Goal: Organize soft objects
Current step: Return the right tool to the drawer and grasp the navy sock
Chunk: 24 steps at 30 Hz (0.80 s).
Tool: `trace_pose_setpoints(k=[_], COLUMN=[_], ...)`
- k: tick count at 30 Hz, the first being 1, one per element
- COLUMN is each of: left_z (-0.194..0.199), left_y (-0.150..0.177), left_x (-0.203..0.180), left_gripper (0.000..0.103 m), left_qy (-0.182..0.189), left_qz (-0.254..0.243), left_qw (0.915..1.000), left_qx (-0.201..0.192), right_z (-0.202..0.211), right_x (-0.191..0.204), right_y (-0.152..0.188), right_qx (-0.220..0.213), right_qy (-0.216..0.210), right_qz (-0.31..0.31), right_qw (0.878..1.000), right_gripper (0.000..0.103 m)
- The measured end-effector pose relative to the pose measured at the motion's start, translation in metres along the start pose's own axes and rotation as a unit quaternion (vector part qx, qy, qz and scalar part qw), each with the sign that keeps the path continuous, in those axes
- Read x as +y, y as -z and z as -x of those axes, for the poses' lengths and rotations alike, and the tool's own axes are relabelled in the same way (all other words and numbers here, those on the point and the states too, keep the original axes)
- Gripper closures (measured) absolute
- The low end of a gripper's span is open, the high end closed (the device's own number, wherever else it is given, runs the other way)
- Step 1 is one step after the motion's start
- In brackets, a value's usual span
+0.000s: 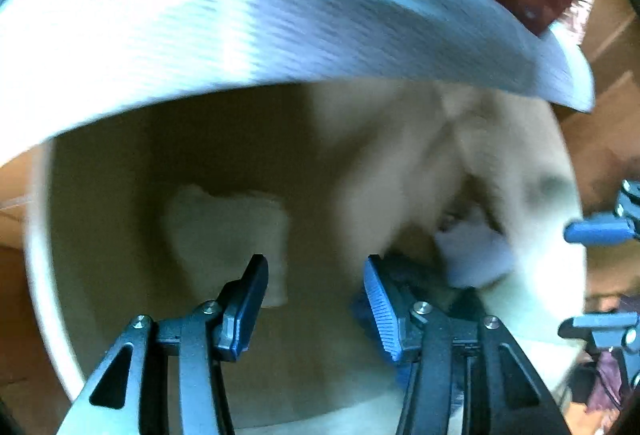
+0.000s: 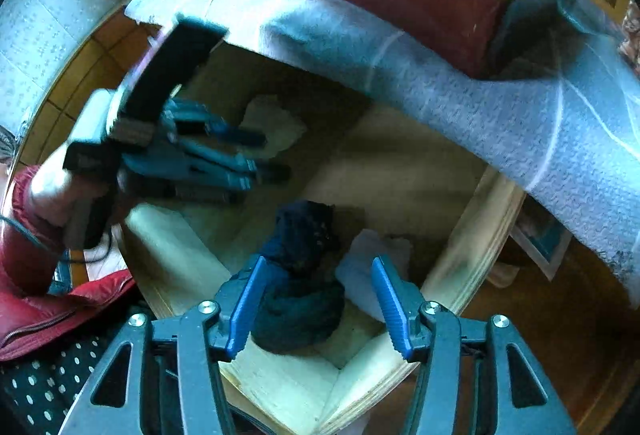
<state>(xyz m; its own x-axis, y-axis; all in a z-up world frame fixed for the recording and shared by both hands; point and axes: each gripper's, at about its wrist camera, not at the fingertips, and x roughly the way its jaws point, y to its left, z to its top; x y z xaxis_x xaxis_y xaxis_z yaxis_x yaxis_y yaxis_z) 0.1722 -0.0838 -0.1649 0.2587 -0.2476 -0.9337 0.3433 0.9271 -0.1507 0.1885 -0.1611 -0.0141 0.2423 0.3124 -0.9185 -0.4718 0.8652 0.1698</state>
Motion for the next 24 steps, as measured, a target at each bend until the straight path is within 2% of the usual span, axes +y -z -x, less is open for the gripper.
trace_pose_setpoints(k=[2, 6, 9, 12, 14, 16, 17, 18, 19, 20, 22, 24], left_z=[0.002, -0.011, -0.019, -0.025, -0.022, -0.017, -0.014, -0.011, -0.007, -0.003, 0.006, 0.008], left_y=[0.0, -0.003, -0.01, -0.013, -0.014, -0.01, -0.007, -0.004, -0.003, -0.001, 0.001, 0.002], left_x=[0.005, 0.007, 0.005, 0.007, -0.001, -0.008, -0.01, -0.01, -0.009, -0.007, 0.001, 0.005], left_gripper=[0.052, 0.053, 0.053, 0.052, 0.049, 0.049, 0.049, 0.049, 0.049, 0.049, 0.049, 0.049], left_qy=[-0.057, -0.087, -0.137, -0.149, -0.133, -0.067, -0.016, 0.017, 0.025, 0.017, -0.042, -0.107], left_qz=[0.0, 0.0, -0.019, -0.019, -0.035, -0.054, -0.054, -0.049, -0.043, -0.038, -0.027, -0.035], left_qw=[0.9984, 0.9959, 0.9899, 0.9872, 0.9894, 0.9955, 0.9975, 0.9977, 0.9979, 0.9986, 0.9987, 0.9937], left_qx=[-0.002, 0.024, 0.032, 0.053, 0.046, 0.04, 0.043, 0.045, 0.041, 0.033, 0.005, -0.003], right_z=[-0.006, -0.021, -0.029, -0.033, -0.034, -0.034, -0.034, -0.033, -0.033, -0.034, -0.035, -0.039], right_x=[0.001, 0.008, 0.013, 0.015, 0.015, 0.012, 0.01, 0.009, 0.007, 0.005, 0.003, 0.004], right_y=[-0.002, -0.004, -0.004, -0.004, -0.004, -0.004, -0.004, -0.004, -0.004, -0.004, -0.004, -0.004], right_qx=[0.004, 0.012, 0.015, 0.018, 0.017, 0.013, 0.012, 0.012, 0.011, 0.011, 0.012, 0.018], right_qy=[-0.004, -0.018, -0.026, -0.03, -0.031, -0.035, -0.035, -0.035, -0.034, -0.033, -0.033, -0.028], right_qz=[0.002, 0.005, 0.012, 0.015, 0.014, 0.009, 0.005, 0.003, 0.001, -0.002, -0.005, -0.003], right_qw=[1.0, 1.0, 0.999, 0.999, 0.999, 0.999, 0.999, 0.999, 0.999, 0.999, 0.999, 0.999], right_gripper=[0.047, 0.047, 0.047, 0.047, 0.047, 0.047, 0.047, 0.047, 0.047, 0.047, 0.046, 0.043])
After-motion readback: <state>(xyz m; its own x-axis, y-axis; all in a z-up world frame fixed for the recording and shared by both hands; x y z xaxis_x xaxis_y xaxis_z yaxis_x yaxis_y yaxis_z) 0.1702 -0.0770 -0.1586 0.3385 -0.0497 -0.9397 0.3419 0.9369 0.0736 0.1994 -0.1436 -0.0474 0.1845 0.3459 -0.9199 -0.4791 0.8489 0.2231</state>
